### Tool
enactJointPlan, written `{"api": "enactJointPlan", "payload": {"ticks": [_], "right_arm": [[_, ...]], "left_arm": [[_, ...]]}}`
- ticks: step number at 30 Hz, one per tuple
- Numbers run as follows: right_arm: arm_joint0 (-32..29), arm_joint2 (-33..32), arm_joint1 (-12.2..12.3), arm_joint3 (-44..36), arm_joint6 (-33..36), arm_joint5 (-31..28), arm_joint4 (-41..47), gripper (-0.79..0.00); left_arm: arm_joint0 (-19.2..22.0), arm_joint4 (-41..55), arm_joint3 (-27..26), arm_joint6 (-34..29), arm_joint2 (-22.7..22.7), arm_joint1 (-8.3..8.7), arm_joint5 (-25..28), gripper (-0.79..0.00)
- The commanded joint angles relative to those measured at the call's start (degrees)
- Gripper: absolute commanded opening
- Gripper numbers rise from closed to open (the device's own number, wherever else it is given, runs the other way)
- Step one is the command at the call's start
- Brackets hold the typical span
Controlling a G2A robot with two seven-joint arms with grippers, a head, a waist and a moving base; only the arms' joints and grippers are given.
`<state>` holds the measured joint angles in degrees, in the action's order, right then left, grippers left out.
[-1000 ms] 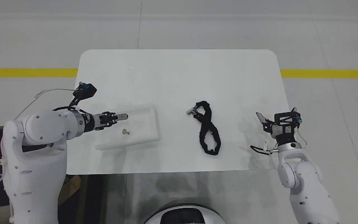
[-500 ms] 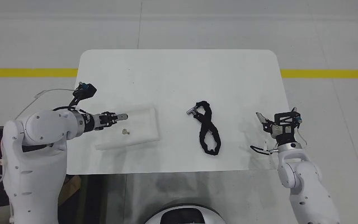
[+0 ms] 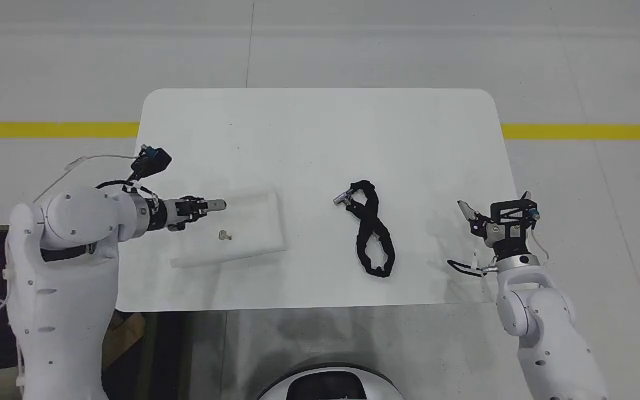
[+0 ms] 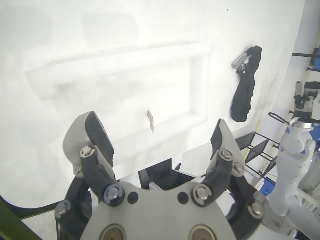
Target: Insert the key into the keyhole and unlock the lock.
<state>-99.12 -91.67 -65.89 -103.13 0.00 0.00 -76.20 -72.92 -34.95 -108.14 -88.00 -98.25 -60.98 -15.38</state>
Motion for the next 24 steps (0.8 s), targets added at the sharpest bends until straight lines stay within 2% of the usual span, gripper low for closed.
{"api": "enactJointPlan", "payload": {"ticks": [1, 4, 8, 9, 10, 12, 14, 24], "right_arm": [[0.00, 0.00, 0.00, 0.00, 0.00, 0.00, 0.00, 0.000], [0.00, 0.00, 0.00, 0.00, 0.00, 0.00, 0.00, 0.000], [0.00, 0.00, 0.00, 0.00, 0.00, 0.00, 0.00, 0.000], [0.00, 0.00, 0.00, 0.00, 0.00, 0.00, 0.00, 0.000], [0.00, 0.00, 0.00, 0.00, 0.00, 0.00, 0.00, 0.000], [0.00, 0.00, 0.00, 0.00, 0.00, 0.00, 0.00, 0.000], [0.00, 0.00, 0.00, 0.00, 0.00, 0.00, 0.00, 0.000], [0.00, 0.00, 0.00, 0.00, 0.00, 0.00, 0.00, 0.000]], "left_arm": [[1.35, 1.02, 1.63, 0.00, 1.42, 0.96, -0.38, 0.000], [2.91, 1.85, 3.50, 0.00, 3.72, 2.36, -0.90, 0.000], [4.58, 8.17, 7.43, 0.00, 10.61, 4.71, -0.90, -0.015], [5.26, 7.07, 8.31, 0.00, 11.88, 5.46, -0.90, -0.105], [5.86, 5.54, 8.49, 0.00, 13.40, 6.16, -0.91, -0.160], [6.94, 3.29, 8.35, 0.00, 15.96, 7.36, -0.91, -0.372], [7.65, 3.53, 7.75, 0.00, 17.65, 8.36, -0.91, -0.449], [9.22, 4.83, 6.76, 0.00, 23.20, 12.58, -0.90, -0.511]]}}
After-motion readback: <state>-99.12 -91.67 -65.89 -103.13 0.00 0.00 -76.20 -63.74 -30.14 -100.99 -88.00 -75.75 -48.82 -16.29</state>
